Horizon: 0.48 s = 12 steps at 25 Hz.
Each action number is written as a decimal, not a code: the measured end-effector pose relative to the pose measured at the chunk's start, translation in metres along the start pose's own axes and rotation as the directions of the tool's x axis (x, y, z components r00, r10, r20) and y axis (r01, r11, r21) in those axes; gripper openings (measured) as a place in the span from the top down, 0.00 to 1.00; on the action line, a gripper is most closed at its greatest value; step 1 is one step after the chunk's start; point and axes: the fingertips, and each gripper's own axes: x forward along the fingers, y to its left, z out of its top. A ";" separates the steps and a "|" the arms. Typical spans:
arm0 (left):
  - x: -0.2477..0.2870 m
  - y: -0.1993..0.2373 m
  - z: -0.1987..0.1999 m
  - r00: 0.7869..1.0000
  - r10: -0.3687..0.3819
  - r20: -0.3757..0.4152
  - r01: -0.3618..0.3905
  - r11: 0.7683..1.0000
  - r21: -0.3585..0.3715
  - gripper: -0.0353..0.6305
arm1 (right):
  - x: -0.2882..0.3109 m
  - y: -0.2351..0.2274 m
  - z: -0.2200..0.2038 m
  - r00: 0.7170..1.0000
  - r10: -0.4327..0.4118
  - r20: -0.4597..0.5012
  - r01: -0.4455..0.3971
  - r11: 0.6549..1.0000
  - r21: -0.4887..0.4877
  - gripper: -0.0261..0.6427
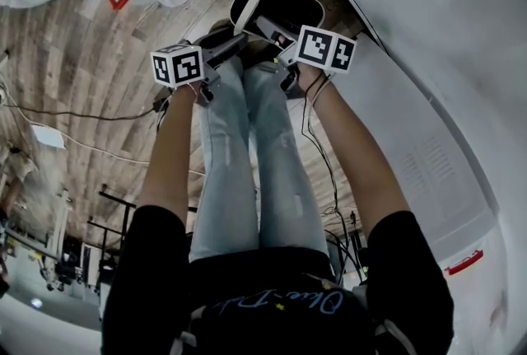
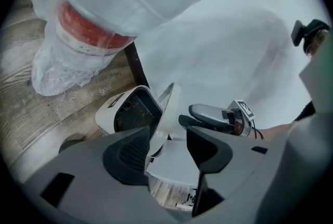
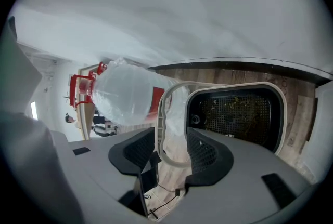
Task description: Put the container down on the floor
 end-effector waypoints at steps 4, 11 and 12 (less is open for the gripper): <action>-0.015 0.017 0.002 0.997 0.075 0.032 -0.075 0.997 -0.012 0.65 | -0.005 -0.004 0.001 1.000 -0.029 0.009 0.029 0.999 -0.031 0.69; -0.026 0.008 0.012 0.995 0.046 0.086 -0.043 0.998 -0.037 0.65 | -0.015 -0.004 -0.004 0.997 -0.077 0.025 0.079 0.995 -0.067 0.71; -0.026 0.005 0.013 0.995 0.041 0.088 -0.038 0.999 -0.034 0.65 | -0.017 -0.003 -0.005 0.996 -0.085 0.028 0.087 0.993 -0.074 0.73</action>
